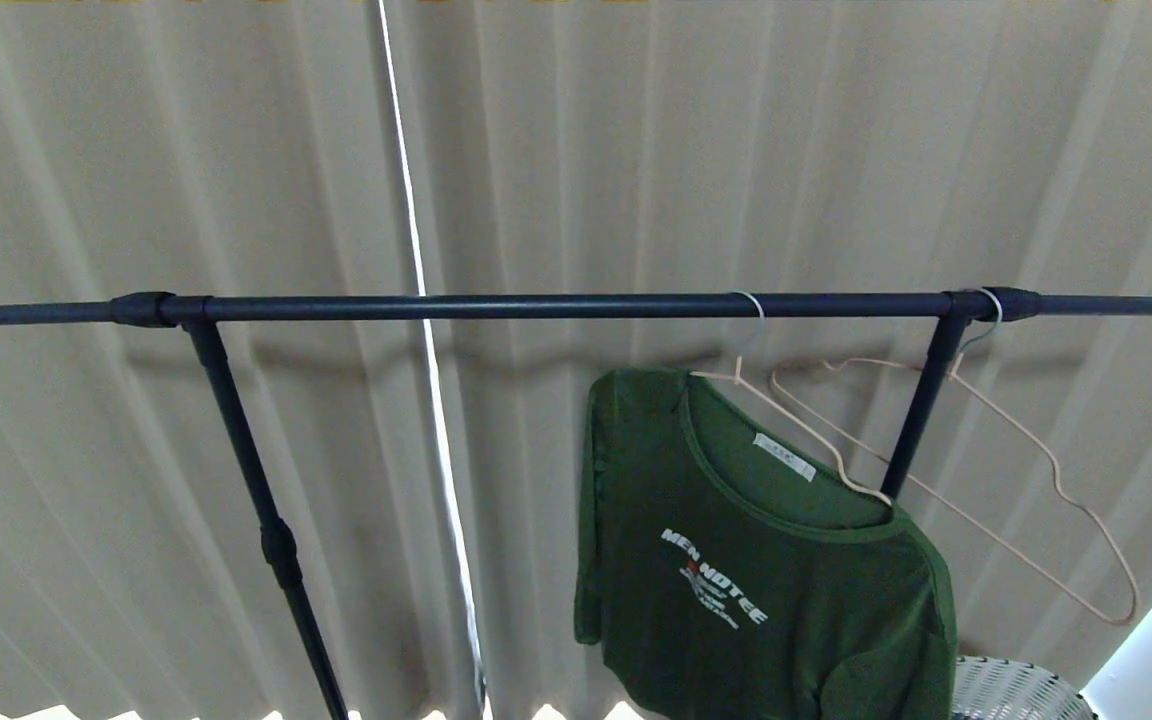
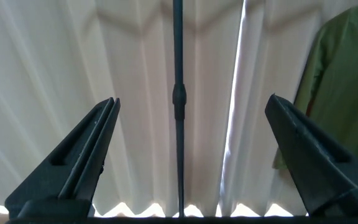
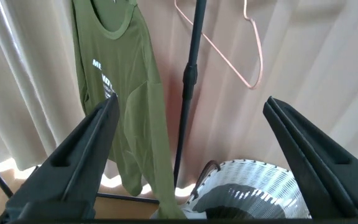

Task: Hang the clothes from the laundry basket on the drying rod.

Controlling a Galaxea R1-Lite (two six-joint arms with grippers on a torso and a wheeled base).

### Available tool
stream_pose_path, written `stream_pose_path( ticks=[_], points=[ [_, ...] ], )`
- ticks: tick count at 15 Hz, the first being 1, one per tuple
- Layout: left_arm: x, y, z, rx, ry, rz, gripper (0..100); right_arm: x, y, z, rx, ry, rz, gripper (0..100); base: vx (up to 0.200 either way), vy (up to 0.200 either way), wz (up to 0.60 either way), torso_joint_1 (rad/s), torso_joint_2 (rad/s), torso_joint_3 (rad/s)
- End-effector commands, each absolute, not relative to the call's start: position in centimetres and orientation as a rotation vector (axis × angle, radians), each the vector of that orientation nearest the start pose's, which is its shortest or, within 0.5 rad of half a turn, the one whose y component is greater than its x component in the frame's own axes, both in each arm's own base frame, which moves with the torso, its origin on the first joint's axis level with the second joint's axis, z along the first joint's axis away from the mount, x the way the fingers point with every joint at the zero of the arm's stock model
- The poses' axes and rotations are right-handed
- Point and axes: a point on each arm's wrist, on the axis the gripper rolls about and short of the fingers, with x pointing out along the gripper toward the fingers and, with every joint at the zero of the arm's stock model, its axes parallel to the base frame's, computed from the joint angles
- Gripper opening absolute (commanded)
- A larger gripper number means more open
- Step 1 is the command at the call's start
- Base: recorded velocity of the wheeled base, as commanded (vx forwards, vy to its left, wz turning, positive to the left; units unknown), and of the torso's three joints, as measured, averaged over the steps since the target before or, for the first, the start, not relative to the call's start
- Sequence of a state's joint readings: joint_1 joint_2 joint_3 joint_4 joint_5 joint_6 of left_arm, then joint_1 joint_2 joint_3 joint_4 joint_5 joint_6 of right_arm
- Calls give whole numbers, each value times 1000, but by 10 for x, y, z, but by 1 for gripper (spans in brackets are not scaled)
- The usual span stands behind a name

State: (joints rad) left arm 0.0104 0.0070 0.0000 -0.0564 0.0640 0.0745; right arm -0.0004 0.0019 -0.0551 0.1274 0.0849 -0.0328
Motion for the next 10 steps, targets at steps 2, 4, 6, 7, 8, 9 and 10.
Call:
stream_pose_path(
  ticks=[2,4,6,7,8,9,10],
  points=[
    [-22,1,82,58,-50,80,100,-27,2,77,-6,73,83,100,0,0,0,0,0,0],
    [-22,1,82,26,-51,77,100,-27,2,77,3,74,84,100,0,0,0,0,0,0],
    [-22,1,82,26,-50,76,100,-27,2,77,-1,73,84,100,0,0,0,0,0,0],
    [-22,1,82,28,-50,73,100,-27,2,77,-2,72,84,100,0,0,0,0,0,0],
    [-22,1,82,28,-48,67,100,-27,2,77,0,73,86,100,0,0,0,0,0,0],
    [-22,0,79,29,-21,25,100,-27,2,77,0,72,86,100,0,0,0,0,0,0],
    [-22,-1,75,27,14,-17,100,-27,2,77,6,74,84,100,0,0,0,0,0,0]
  ],
)
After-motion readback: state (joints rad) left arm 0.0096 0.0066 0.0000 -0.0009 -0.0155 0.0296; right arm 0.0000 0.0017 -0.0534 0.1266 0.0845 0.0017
